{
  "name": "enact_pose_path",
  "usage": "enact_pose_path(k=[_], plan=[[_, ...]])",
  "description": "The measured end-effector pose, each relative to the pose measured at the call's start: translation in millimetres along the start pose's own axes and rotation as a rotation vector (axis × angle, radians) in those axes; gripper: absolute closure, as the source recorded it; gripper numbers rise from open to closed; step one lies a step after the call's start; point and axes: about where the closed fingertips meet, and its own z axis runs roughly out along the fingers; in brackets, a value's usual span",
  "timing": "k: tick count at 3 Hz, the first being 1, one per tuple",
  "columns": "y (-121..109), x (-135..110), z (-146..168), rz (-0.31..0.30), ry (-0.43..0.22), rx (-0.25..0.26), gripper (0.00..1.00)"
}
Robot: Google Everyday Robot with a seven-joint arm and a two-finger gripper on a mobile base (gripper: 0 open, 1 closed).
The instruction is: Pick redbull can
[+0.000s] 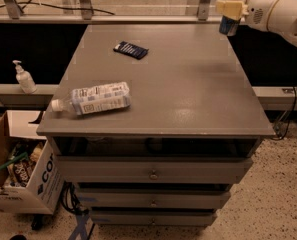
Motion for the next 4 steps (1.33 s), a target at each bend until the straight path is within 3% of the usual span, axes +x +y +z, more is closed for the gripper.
enact_pose_path(k=[1, 4], plan=[[23, -17, -9, 0.042, 0.005, -0.064, 1.0], [48, -35, -23, 0.107, 0.009, -0.125, 1.0]])
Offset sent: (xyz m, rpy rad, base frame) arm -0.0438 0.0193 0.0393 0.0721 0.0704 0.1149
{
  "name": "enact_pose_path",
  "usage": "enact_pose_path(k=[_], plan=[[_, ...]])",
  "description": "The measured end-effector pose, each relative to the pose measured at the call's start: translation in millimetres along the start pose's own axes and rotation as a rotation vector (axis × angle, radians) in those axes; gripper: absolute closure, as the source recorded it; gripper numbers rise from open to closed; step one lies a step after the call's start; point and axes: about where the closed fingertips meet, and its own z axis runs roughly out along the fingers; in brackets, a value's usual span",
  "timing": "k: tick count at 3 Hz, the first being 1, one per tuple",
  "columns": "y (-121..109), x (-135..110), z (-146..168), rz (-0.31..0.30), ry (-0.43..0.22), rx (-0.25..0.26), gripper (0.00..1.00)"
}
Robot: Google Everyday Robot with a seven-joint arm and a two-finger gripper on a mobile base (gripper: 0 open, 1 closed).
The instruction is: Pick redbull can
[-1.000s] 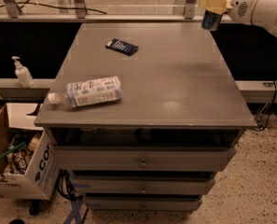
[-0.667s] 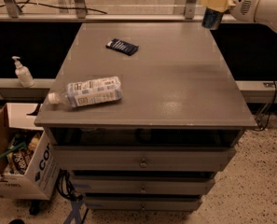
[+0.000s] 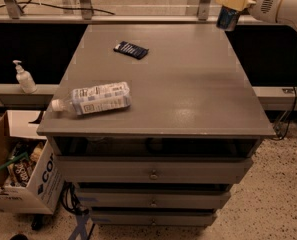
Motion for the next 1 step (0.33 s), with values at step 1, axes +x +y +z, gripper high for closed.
enact_pose_path(k=[1], plan=[[0.1, 0.0, 0.1, 0.0, 0.0, 0.0, 1.0]])
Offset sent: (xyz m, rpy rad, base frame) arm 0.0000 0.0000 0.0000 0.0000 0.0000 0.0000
